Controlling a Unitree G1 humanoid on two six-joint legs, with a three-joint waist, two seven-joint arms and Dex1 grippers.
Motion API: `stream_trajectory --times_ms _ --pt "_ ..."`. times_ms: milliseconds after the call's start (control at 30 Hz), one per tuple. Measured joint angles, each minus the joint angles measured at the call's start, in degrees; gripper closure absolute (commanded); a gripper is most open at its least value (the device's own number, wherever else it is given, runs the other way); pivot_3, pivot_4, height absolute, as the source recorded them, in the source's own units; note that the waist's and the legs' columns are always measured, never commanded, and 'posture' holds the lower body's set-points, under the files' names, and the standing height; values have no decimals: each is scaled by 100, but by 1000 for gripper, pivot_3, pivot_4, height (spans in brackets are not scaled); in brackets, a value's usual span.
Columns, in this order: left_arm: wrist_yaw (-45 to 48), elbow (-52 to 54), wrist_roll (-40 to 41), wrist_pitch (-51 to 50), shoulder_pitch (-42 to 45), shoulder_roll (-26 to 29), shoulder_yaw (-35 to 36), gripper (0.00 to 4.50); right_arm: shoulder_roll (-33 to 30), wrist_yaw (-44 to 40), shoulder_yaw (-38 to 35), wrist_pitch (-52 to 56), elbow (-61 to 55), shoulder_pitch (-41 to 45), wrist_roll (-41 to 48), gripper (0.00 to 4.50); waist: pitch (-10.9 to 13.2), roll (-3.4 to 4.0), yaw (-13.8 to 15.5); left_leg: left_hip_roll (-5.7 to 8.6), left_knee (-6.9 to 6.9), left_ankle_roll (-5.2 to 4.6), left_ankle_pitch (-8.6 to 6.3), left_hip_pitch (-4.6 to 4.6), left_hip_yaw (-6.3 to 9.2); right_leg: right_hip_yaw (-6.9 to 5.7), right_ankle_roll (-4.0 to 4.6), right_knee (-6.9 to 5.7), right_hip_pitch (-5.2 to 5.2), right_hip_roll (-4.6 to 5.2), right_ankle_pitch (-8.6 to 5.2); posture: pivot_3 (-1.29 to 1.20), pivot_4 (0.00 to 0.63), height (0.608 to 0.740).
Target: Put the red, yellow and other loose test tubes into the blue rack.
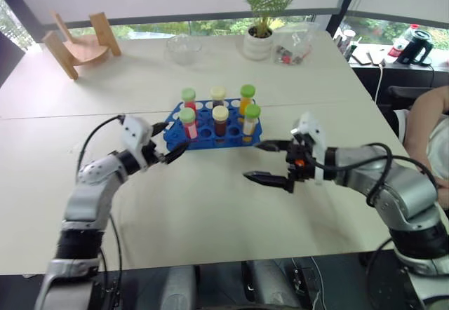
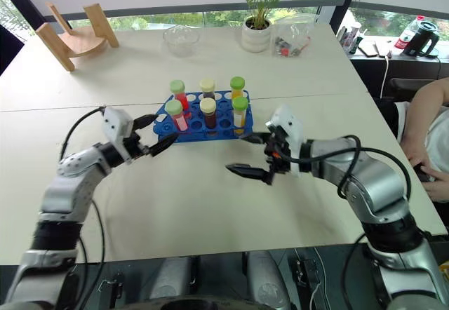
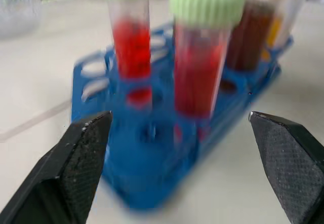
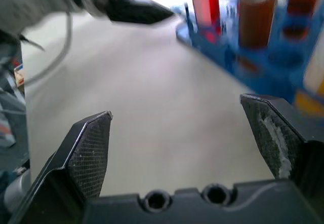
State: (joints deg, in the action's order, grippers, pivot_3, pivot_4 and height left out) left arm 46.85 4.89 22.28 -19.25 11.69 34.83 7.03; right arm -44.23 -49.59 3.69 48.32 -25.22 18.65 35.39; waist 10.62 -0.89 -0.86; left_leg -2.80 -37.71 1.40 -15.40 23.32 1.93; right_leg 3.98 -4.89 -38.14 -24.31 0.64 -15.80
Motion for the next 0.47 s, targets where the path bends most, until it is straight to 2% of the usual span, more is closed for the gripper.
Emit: stream_trajectory --times_ms 100,200,333,467 --pt "588 747 350 -608 -984 955 345 77 -293 -225 -56 -5 -26 -664 2 0 2 2 -2 0 8 0 0 -2 -6 2 4 2 -2 2 -3 0 150 740" --pt "916 1206 497 -907 -1591 1363 530 77 -351 -339 -62 -86 -24 -860 -18 0 4 6 13 1 4 1 0 -6 -8 2 5 3 2 4 -4 0 150 740" --pt "1050 1487 801 -1360 -2253 1508 796 77 -270 -380 -61 -217 204 -878 -63 0 4 4 2 -1 1 1 0 -11 -17 11 20 4 2 1 -13 0 150 740" --pt "900 1602 844 -1363 -2328 1323 852 77 -256 -509 73 -339 440 -706 -227 0 5 4 10 -1 1 1 0 -9 -18 11 6 5 2 1 -6 0 150 740"
